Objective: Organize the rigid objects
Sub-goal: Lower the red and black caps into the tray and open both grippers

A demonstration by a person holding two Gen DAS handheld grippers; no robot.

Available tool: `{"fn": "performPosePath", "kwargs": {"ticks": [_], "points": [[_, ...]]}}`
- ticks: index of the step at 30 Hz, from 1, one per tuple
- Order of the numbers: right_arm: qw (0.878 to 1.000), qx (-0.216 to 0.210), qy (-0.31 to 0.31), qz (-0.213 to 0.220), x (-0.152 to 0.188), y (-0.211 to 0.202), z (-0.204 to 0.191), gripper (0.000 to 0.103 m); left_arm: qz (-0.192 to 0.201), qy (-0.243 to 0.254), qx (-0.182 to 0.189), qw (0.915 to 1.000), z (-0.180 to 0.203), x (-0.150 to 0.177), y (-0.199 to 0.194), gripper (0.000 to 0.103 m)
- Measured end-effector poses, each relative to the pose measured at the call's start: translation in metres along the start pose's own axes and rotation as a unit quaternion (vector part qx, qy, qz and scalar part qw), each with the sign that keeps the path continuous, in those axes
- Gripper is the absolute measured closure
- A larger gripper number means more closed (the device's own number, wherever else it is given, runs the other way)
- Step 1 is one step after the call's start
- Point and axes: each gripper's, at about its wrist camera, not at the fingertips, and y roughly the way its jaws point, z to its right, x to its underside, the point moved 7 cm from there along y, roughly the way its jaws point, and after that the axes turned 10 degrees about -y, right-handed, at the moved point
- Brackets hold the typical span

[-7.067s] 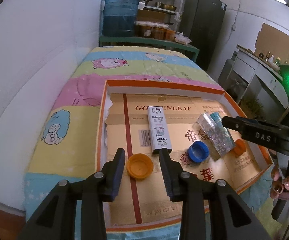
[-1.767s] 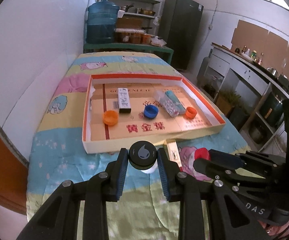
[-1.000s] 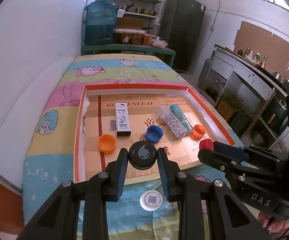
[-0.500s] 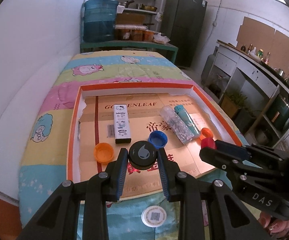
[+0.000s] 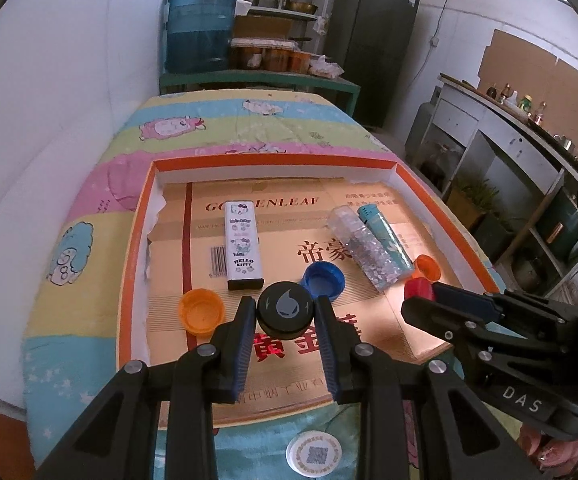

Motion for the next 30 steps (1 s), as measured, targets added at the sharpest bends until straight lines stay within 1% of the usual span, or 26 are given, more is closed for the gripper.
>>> {"fn": "performPosePath", "kwargs": {"ticks": [15, 25, 30], "points": [[1.0, 0.009, -0.002, -0.026, 0.003, 0.018, 0.007, 0.072, -0.021, -0.004, -0.003, 0.9998, -0.004, 0.006, 0.019, 0.073], [0.999, 0.014, -0.002, -0.034, 0.004, 0.024, 0.01, 0.072, -0.033, 0.0, -0.006, 0.9995, -0.004, 0.008, 0.027, 0.073], [0.999, 0.018, -0.004, -0.037, 0.004, 0.026, 0.011, 0.072, -0.031, 0.002, -0.007, 0.9995, -0.004, 0.008, 0.028, 0.072]]}}
